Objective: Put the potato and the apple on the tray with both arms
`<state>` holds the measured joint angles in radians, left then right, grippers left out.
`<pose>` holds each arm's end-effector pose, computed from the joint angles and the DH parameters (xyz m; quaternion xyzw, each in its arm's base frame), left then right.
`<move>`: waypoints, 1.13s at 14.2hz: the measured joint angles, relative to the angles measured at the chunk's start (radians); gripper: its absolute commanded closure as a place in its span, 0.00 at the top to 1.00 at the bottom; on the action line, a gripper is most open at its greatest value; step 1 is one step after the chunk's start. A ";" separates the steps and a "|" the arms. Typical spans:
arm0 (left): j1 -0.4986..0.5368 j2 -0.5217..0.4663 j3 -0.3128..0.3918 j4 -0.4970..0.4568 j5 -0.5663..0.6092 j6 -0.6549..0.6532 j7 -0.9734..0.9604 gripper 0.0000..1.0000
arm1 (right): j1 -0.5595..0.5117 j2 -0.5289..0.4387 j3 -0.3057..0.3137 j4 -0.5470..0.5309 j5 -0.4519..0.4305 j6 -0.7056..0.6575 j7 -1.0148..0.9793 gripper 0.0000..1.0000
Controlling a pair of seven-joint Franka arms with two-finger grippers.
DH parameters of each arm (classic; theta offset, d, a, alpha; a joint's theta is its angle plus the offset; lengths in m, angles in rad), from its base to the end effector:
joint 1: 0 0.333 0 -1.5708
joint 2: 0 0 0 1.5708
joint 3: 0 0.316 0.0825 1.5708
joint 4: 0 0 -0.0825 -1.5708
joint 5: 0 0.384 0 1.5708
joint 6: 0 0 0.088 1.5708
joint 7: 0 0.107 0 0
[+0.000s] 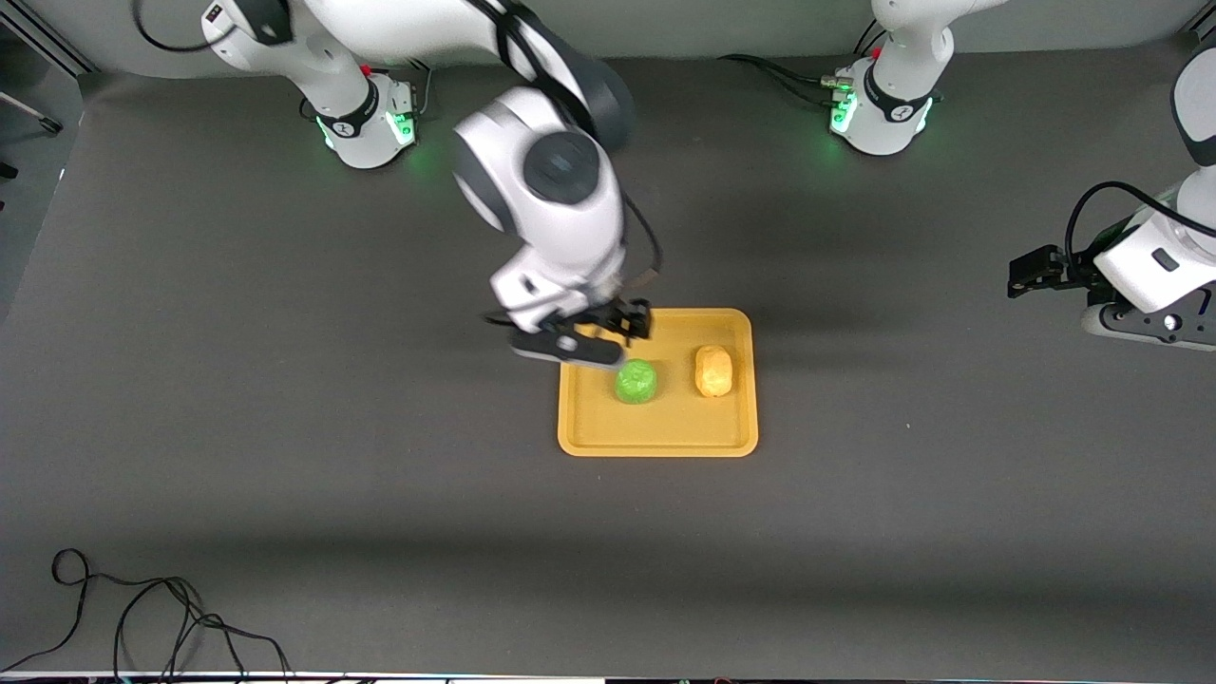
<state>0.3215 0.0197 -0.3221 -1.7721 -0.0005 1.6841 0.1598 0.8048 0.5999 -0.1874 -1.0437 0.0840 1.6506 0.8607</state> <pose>0.5572 0.0009 0.5284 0.9954 -0.0801 -0.0529 0.0076 0.5599 0.4580 0.4997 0.9941 -0.1080 0.0130 0.0026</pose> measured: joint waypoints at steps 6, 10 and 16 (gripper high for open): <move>0.002 0.000 0.008 0.126 0.047 -0.096 0.000 1.00 | -0.209 -0.259 -0.006 -0.146 -0.009 -0.200 -0.314 1.00; -0.001 0.023 0.005 0.135 0.072 -0.093 0.001 1.00 | -0.458 -0.447 0.021 -0.362 -0.011 -0.170 -0.567 1.00; 0.002 0.065 0.008 0.177 0.032 -0.092 0.001 1.00 | -0.749 -0.561 0.116 -0.519 -0.029 -0.116 -0.786 1.00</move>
<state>0.3231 0.0844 -0.3140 -1.5950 0.0311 1.5926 0.1607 0.0560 0.0393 -0.0717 -1.5632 0.0548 1.5349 0.0746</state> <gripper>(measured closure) 0.000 0.000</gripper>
